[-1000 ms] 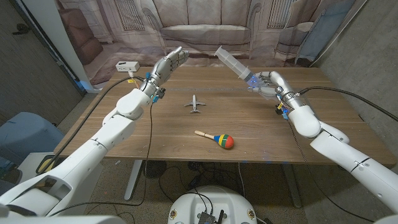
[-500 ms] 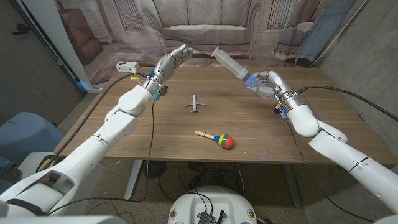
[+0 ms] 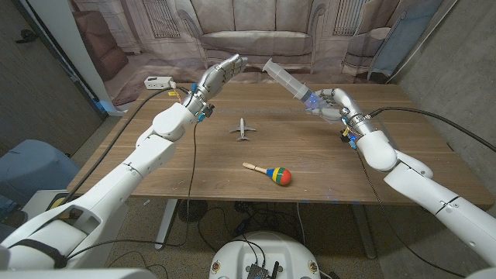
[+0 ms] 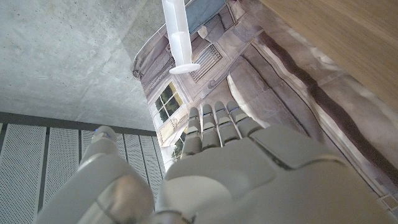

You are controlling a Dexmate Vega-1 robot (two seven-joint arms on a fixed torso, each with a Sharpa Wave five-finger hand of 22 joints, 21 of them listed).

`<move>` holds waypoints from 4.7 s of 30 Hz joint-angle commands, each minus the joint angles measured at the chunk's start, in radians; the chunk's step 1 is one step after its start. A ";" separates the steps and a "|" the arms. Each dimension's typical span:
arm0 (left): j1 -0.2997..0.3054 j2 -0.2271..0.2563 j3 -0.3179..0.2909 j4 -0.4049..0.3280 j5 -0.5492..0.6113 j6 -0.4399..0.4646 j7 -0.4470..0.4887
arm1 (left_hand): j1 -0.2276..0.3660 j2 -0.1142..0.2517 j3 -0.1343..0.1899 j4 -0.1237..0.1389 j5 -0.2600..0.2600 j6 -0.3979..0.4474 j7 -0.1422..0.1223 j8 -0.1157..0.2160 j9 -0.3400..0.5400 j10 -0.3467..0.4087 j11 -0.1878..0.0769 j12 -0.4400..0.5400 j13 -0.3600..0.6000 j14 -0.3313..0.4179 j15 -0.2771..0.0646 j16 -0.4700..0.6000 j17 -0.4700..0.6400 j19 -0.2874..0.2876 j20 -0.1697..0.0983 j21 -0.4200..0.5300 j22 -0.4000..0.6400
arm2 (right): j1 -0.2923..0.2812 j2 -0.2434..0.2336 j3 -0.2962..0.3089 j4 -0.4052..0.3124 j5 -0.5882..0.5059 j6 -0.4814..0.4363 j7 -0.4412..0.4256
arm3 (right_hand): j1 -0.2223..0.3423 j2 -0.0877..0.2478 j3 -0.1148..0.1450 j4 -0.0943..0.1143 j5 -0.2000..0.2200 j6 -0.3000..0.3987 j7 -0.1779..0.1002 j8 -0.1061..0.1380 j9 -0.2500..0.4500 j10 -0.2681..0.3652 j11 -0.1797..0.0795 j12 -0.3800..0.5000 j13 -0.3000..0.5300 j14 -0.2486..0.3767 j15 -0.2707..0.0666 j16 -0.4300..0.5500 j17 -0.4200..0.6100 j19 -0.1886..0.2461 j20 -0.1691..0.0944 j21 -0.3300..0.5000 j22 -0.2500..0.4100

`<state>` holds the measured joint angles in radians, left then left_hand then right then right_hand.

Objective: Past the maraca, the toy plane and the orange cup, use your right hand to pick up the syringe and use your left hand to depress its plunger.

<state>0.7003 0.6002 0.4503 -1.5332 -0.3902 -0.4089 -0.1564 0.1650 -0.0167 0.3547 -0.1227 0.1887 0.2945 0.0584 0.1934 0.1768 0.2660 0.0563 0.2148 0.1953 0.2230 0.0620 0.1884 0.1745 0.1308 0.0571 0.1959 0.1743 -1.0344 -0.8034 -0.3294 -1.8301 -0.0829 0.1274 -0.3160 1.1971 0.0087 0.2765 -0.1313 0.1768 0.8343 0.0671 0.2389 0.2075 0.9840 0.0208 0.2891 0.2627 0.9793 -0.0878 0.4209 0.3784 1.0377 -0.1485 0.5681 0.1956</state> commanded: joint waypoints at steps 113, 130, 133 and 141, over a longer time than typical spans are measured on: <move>-0.104 -0.062 0.130 0.066 0.147 -0.034 -0.068 | 0.034 0.008 -0.003 -0.009 0.001 0.010 0.014 -0.005 0.003 0.022 -0.031 -0.001 0.002 0.010 -0.024 -0.001 0.003 0.001 -0.037 -0.001 0.003 | 0.033 0.029 -0.019 -0.003 -0.022 0.038 0.009 | -0.005 0.172 0.120 0.067 0.001 0.109 -0.085 -0.017 0.007 0.021 -0.004 -0.013 0.015 0.073 -0.104 -0.024 0.024 -0.031 -0.004 0.090 -0.004; -0.101 -0.067 0.142 0.058 0.141 -0.026 -0.083 | 0.035 0.008 -0.004 -0.009 0.001 0.010 0.014 -0.005 0.003 0.022 -0.030 -0.002 0.002 0.010 -0.023 -0.001 0.003 0.000 -0.036 -0.001 0.003 | 0.024 0.026 -0.012 -0.011 -0.018 0.041 0.012 | -0.005 0.172 0.121 0.066 0.001 0.110 -0.087 -0.018 0.007 0.024 -0.002 -0.015 0.016 0.075 -0.104 -0.027 0.026 -0.034 -0.004 0.102 -0.005; -0.102 -0.069 0.144 0.058 0.140 -0.025 -0.086 | 0.035 0.008 -0.005 -0.008 0.001 0.009 0.014 -0.005 0.003 0.022 -0.029 -0.002 0.002 0.009 -0.023 -0.001 0.003 0.000 -0.036 -0.001 0.003 | 0.025 0.027 -0.014 -0.009 -0.019 0.042 0.013 | -0.006 0.171 0.120 0.065 0.001 0.111 -0.087 -0.018 0.007 0.025 -0.006 -0.016 0.016 0.074 -0.104 -0.028 0.026 -0.036 -0.004 0.104 -0.005; -0.103 -0.079 0.152 0.065 0.133 -0.026 -0.096 | 0.035 0.009 -0.005 -0.008 0.001 0.010 0.015 -0.005 0.003 0.022 -0.030 -0.003 0.002 0.008 -0.023 -0.001 0.003 0.000 -0.035 -0.001 0.003 | 0.031 0.036 -0.018 0.006 -0.011 0.056 0.014 | -0.006 0.171 0.120 0.065 0.001 0.111 -0.085 -0.019 0.007 0.025 -0.003 -0.017 0.016 0.077 -0.104 -0.027 0.028 -0.036 -0.004 0.109 -0.006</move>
<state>0.5978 0.5317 0.5928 -1.4728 -0.2495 -0.4354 -0.2405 0.1912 -0.0117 0.3549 -0.1310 0.1887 0.2921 0.0713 0.1837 0.1748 0.2830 0.0249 0.2068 0.1932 0.2268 0.0409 0.1885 0.1743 0.1339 0.0182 0.1959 0.1743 -1.0069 -0.7758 -0.3440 -1.8391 -0.1016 0.1713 -0.3043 1.1971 0.0086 0.3007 -0.1555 0.1740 0.8451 0.0678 0.2122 0.2116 0.9865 0.0234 0.2653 0.2763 0.9862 -0.0874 0.3955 0.4014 1.0140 -0.1463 0.6698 0.1909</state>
